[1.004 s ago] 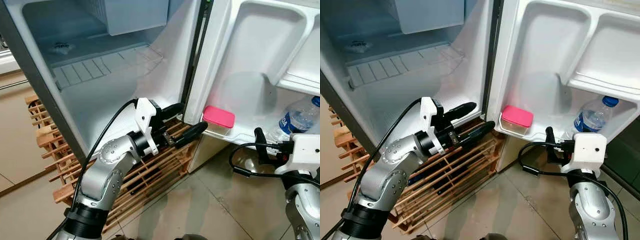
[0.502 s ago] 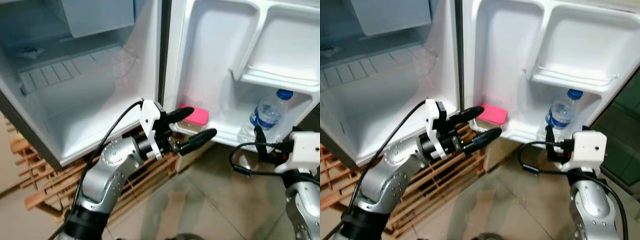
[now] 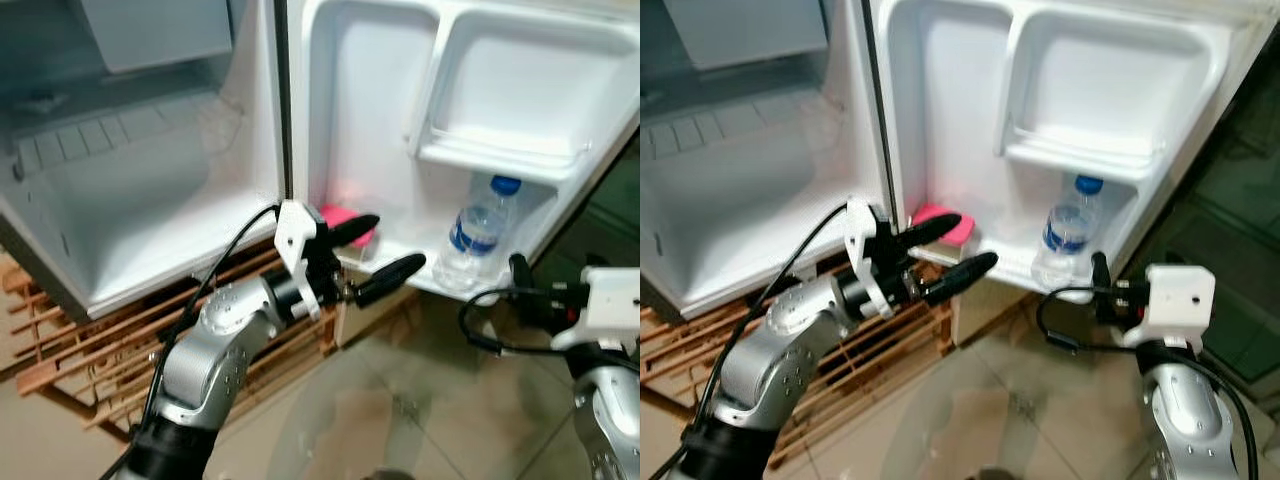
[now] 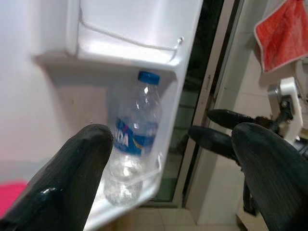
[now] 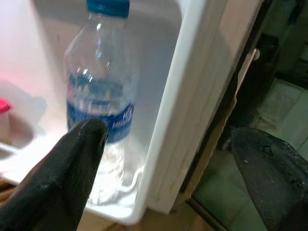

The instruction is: Restocking fridge

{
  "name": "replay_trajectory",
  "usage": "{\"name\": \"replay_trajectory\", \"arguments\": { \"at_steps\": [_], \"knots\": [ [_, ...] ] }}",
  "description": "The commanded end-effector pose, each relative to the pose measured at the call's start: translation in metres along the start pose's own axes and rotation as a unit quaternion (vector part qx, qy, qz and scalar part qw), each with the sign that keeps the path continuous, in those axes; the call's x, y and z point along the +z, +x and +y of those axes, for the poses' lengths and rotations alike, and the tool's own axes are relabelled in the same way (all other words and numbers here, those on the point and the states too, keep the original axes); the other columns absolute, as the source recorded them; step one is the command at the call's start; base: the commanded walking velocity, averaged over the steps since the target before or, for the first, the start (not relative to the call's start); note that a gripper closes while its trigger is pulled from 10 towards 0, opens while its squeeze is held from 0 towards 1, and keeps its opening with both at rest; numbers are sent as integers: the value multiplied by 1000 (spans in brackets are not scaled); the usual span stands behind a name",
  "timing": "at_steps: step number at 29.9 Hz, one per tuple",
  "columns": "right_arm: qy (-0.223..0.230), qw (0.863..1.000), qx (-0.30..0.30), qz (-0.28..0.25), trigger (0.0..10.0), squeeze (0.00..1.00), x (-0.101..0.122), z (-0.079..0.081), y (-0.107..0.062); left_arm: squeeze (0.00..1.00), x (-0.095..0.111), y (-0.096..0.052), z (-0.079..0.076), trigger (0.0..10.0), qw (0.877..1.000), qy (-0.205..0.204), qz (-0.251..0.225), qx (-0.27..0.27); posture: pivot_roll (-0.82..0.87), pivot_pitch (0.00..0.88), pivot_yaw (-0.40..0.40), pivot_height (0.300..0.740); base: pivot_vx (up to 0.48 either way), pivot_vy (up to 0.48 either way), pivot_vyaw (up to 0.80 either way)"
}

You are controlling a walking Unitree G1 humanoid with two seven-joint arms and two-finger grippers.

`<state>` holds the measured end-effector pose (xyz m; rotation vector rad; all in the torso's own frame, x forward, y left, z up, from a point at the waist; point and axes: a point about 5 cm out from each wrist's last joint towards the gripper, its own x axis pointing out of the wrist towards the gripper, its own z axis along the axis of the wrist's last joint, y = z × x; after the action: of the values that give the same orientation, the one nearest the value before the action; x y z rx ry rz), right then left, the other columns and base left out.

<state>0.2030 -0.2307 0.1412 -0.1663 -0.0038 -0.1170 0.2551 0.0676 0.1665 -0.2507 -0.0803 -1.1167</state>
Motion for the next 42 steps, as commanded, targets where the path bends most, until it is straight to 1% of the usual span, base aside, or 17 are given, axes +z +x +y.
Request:
{"name": "replay_trajectory", "arguments": {
  "at_steps": [1,4,8,17,23,24,26,28,30,32,34,36,38,39,40,41,42],
  "knots": [
    [-1,1000,0,-7,10000,0,2,-3,-1,0,4,-3,-1,10000,1000,-3,-4,-8,-227,23,-32,728,0,0,0],
    [0,1000,2,-5,10000,0,2,-3,-3,0,5,-7,-2,10000,1000,-11,-7,-15,-227,24,-33,728,0,-400,0],
    [1,1000,9,-5,10000,0,2,-3,-3,0,7,-6,-5,10000,999,-11,-15,-28,-230,24,-36,728,0,-480,0],
    [-1,1000,3,-21,10000,0,6,-4,8,0,7,0,-1,10000,1000,-1,-17,-1,-231,23,-28,728,0,-480,0],
    [8,1000,20,-21,10000,0,6,-1,6,0,8,-1,-4,10000,999,-20,-24,-10,-230,28,-29,728,0,-480,357],
    [6,1000,18,-19,10000,27,4,-3,5,0,8,-2,-3,10000,999,-25,-25,-5,-228,31,-30,728,0,0,781],
    [0,1000,11,-11,10000,27,0,-7,3,0,9,-3,-2,10000,999,-26,-26,-1,-228,31,-30,728,0,0,781],
    [-11,1000,-13,9,10000,27,-10,-19,1,0,11,-7,6,10000,999,-33,-34,26,-228,31,-30,728,0,0,781],
    [-28,998,-44,29,10000,12,-19,-34,2,0,13,-10,18,10000,995,-49,-50,72,-225,33,-29,728,0,0,781],
    [-61,991,-106,51,10000,0,-27,-55,5,0,14,-14,36,10000,987,-61,-60,138,-222,35,-26,728,0,0,0],
    [-109,975,-186,62,10000,0,-27,-88,13,0,10,-26,63,10000,962,-49,-62,262,-219,38,-19,728,0,0,0],
    [-125,959,-248,60,10000,0,-23,-114,21,0,4,-37,77,10000,938,-21,-44,345,-219,37,-16,728,0,0,0],
    [-124,951,-278,55,10000,0,-17,-126,27,0,-2,-42,81,10000,925,-4,-24,379,-211,40,-7,728,0,0,0],
    [-124,950,-285,46,10000,0,-12,-129,32,0,-7,-44,82,10000,919,13,1,395,-209,40,-5,728,0,0,0],
    [-122,950,-287,35,10000,0,-7,-130,37,0,-13,-45,83,10000,912,39,38,407,-205,37,-3,728,0,0,0],
    [-114,949,-294,12,10000,0,5,-132,50,0,-27,-49,85,10000,895,84,112,423,-201,37,2,728,0,0,0],
    [-114,949,-294,12,10000,0,5,-132,50,0,-27,-49,85,10000,895,84,112,423,-201,37,2,728,0,0,0]
  ]
}}
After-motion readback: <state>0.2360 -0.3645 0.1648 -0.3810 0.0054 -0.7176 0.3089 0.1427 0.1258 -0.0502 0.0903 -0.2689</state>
